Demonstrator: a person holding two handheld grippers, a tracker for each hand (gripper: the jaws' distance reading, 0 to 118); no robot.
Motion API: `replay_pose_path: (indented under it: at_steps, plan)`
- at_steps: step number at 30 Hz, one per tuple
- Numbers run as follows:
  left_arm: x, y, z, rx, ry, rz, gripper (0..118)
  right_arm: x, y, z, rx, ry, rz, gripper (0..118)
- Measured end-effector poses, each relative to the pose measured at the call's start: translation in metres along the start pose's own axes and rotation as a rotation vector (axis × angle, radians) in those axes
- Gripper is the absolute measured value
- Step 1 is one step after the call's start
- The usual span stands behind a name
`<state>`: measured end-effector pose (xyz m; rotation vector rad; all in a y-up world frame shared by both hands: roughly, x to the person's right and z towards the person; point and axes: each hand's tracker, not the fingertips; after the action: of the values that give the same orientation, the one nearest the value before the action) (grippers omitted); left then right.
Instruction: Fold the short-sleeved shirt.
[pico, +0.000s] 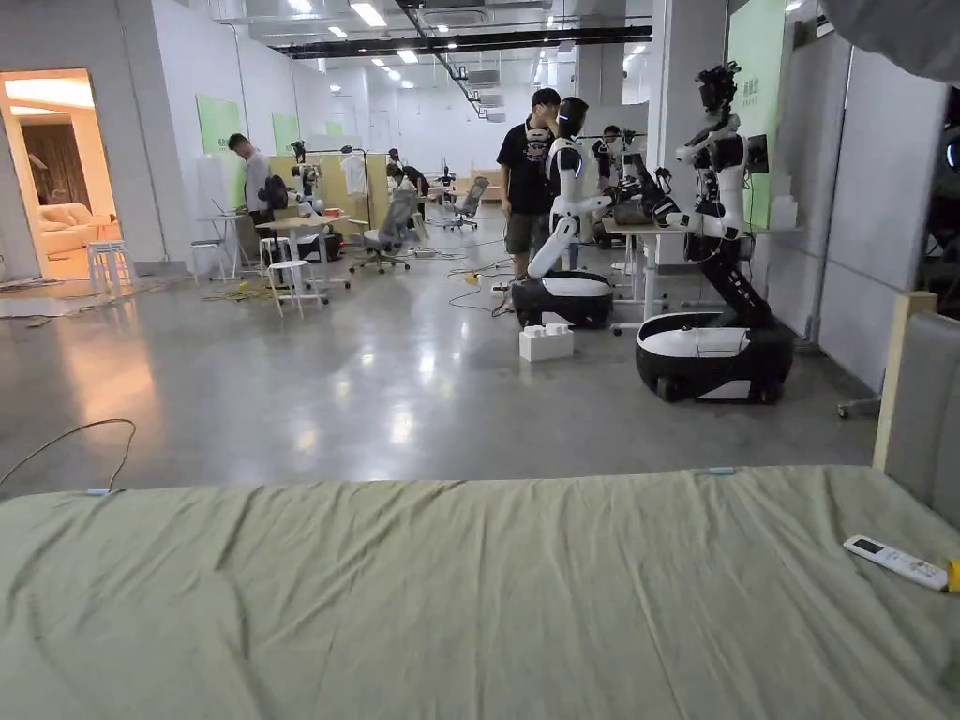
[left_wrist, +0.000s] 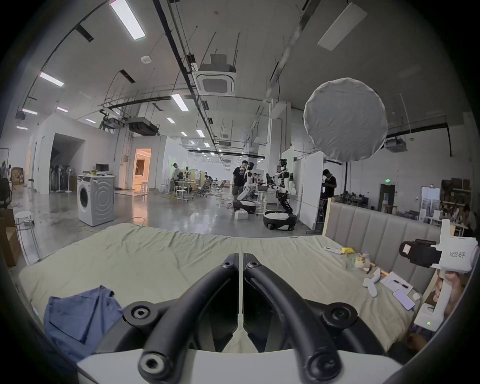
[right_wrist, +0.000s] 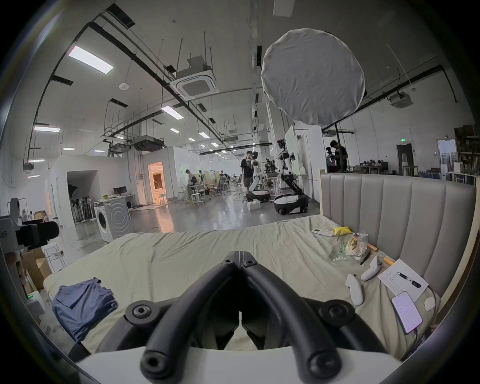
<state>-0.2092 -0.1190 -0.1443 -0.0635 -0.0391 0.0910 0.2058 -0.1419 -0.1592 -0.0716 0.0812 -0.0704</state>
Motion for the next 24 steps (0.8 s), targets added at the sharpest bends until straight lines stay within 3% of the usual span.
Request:
replay_pose_path:
  at_steps: [1, 6, 24]
  plan:
    - [0.0, -0.001, -0.001, -0.003, -0.013, 0.019, 2, 0.001, 0.0, 0.001, -0.037, 0.01, -0.044, 0]
    - [0.008, -0.003, -0.002, -0.013, -0.014, -0.021, 2, 0.003, 0.002, 0.003, -0.026, 0.016, -0.003, 0]
    - [0.009, -0.005, -0.003, -0.027, -0.05, -0.043, 2, -0.011, -0.004, -0.001, -0.028, 0.041, 0.0, 0]
